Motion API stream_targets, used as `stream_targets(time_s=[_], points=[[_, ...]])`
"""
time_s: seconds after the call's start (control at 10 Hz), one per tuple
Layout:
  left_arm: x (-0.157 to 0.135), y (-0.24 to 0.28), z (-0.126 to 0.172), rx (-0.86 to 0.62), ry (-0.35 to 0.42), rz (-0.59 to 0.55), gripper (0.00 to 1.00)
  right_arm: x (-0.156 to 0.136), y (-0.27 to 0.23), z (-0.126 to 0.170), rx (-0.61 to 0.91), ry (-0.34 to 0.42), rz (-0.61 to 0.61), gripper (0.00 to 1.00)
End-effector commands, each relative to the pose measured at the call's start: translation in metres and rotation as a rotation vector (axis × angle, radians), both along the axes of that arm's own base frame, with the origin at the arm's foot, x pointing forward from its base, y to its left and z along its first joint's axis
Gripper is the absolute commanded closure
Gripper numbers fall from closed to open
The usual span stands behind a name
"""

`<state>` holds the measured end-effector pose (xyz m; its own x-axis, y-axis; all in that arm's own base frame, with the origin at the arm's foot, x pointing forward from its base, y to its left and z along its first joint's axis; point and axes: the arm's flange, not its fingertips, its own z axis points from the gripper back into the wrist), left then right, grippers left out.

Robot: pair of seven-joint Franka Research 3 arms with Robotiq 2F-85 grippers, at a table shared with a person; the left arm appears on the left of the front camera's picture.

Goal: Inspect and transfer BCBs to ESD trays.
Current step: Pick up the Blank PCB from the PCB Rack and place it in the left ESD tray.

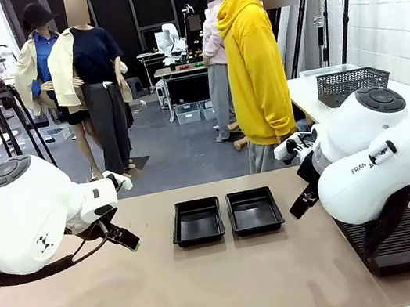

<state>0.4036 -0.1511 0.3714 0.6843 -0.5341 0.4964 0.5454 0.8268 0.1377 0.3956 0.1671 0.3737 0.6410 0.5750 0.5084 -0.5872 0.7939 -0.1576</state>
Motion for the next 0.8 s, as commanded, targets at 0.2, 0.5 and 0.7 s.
stream_targets(time_s=[0.2, 0.5, 0.7], points=[[0.0000, 0.0000, 0.0000, 0.000, 0.000, 0.000, 0.00, 0.0000, 0.0000, 0.0000, 0.000, 0.000, 0.000, 0.00], [0.0000, 0.0000, 0.0000, 0.000, 0.000, 0.000, 0.00, 0.0000, 0.0000, 0.0000, 0.000, 0.000, 0.000, 0.00], [0.0000, 0.0000, 0.0000, 0.000, 0.000, 0.000, 0.00, 0.0000, 0.0000, 0.0000, 0.000, 0.000, 0.000, 0.00]])
